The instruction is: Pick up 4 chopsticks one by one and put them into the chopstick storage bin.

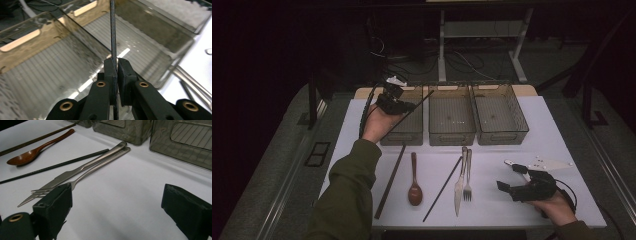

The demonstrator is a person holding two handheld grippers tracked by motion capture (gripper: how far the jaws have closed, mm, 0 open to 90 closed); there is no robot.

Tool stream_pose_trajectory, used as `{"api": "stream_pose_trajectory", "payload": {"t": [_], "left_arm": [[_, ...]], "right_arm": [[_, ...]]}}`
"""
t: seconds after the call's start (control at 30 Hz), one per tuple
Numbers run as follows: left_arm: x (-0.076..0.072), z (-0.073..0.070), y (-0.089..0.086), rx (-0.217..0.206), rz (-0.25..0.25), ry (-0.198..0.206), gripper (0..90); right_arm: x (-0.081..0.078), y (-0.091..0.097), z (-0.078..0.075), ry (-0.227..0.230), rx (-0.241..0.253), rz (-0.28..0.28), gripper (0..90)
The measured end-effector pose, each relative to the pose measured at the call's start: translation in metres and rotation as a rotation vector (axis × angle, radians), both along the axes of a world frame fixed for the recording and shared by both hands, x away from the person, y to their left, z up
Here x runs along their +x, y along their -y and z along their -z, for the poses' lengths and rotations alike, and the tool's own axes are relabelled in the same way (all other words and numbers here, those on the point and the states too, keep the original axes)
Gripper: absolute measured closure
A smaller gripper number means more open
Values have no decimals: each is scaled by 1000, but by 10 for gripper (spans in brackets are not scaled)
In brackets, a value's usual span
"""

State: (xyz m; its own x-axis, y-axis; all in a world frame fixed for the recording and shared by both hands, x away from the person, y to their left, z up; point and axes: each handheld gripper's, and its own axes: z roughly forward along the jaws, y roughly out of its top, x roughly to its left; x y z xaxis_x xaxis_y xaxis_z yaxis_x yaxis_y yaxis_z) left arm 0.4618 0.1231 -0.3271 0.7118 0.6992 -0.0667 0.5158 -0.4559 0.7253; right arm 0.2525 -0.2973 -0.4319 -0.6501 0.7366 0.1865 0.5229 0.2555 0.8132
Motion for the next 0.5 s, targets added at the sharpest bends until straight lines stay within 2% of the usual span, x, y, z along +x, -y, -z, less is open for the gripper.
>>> {"api": "stream_pose_trajectory", "payload": {"t": [0.03, 0.3, 0.4, 0.47, 0.5], "left_arm": [[2, 1, -1, -17, -20, -5, 853], [22, 7, -10, -41, -87, -4, 854], [29, 10, -12, -44, -100, -2, 854], [33, 12, -14, -22, -104, 0, 854], [34, 13, -14, -26, -110, -1, 854]], "right_arm": [[0, 0, 0, 0, 0, 0, 96], [0, 1, 0, -1, 6, 0, 96], [0, 1, 0, -1, 6, -1, 96], [0, 1, 0, -2, 7, 1, 96], [0, 2, 0, -3, 8, 2, 96]]}}
